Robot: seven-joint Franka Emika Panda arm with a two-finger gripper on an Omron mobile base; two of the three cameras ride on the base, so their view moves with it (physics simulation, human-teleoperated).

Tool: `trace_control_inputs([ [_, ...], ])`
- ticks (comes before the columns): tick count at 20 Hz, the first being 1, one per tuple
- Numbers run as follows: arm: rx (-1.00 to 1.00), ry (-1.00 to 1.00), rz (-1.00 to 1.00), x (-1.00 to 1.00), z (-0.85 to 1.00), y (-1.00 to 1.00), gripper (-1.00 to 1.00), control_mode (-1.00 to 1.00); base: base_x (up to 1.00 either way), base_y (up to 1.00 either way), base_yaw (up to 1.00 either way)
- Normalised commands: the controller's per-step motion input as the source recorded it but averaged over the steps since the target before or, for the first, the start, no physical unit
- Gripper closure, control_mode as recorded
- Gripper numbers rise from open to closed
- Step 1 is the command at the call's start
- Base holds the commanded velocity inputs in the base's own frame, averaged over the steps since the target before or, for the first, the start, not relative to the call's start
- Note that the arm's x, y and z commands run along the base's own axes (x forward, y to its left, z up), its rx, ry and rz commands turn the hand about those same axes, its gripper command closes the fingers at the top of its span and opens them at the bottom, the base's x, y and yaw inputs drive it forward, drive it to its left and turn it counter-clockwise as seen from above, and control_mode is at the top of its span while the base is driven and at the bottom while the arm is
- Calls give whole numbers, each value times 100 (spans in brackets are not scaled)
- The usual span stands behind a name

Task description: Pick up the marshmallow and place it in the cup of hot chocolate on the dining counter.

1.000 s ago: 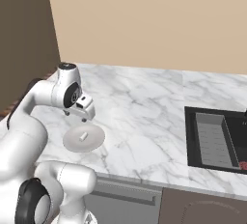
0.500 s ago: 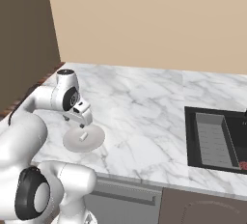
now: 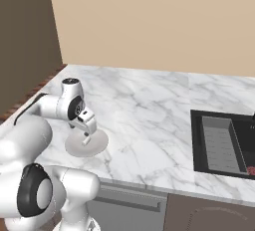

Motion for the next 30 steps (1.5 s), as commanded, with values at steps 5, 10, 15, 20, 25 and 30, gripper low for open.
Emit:
trace_control_inputs([
  [5, 0, 8, 0, 34, -18, 0, -100, -100, 0, 0, 0],
  [10, 0, 6, 0, 25, -19, 0, -100, -100, 0, 0, 0],
  [15, 0, 4, 0, 18, -23, 0, -100, -100, 0, 0, 0],
  [20, 0, 3, 0, 4, -22, 0, -100, -100, 0, 0, 0],
  [25, 0, 1, 0, 0, -21, 0, -100, -100, 0, 0, 0],
  [30, 0, 0, 0, 0, -23, 0, -100, -100, 0, 0, 0],
])
